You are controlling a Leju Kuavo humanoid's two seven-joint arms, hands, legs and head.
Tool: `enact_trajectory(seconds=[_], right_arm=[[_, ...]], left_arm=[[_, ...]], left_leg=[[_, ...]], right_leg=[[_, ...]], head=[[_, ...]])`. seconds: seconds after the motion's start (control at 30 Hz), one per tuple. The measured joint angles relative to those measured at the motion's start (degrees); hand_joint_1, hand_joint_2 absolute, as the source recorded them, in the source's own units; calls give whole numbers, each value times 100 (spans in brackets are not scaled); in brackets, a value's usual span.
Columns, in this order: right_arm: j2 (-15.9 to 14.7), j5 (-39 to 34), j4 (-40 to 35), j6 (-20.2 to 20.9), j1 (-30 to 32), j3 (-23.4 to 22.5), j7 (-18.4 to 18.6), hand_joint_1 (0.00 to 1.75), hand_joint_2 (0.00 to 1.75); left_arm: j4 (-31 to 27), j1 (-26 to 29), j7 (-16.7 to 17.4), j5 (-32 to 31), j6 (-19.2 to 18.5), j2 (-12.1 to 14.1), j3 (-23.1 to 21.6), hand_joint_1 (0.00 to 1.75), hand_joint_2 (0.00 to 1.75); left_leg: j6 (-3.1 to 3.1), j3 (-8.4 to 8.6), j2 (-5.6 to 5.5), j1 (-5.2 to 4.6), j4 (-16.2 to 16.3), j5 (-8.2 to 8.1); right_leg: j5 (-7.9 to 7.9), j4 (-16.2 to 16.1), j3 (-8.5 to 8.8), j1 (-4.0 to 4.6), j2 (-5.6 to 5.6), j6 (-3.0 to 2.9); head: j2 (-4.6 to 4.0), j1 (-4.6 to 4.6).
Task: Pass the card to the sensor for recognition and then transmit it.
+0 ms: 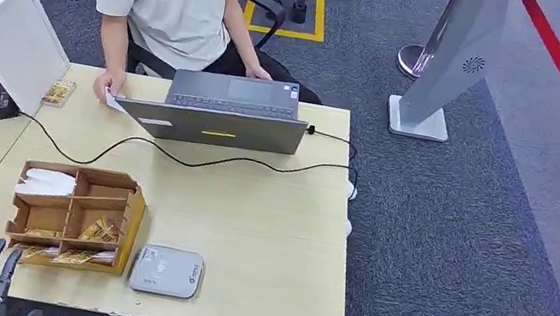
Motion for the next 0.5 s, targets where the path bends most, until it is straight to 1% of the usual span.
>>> enact_trajectory(seconds=[0.1,0.33,0.5], right_arm=[[0,76,2,-2,-4,0,-11,0,175],[0,101,4,-18,-25,0,-22,0,175],[0,101,7,-17,-29,0,-22,0,175]], left_arm=[[0,-157,-174,-22,0,-161,74,0,175],[0,-476,-253,-42,0,-350,74,0,175],[0,-569,-255,-39,0,-411,74,0,175]], left_leg=[[0,1,-2,0,0,0],[0,5,-2,0,1,0],[0,5,-2,0,1,0]], right_leg=[[0,0,3,0,-2,0],[1,0,15,0,-2,0],[1,0,14,0,-2,-1]], head=[[0,0],[0,-2],[0,0]])
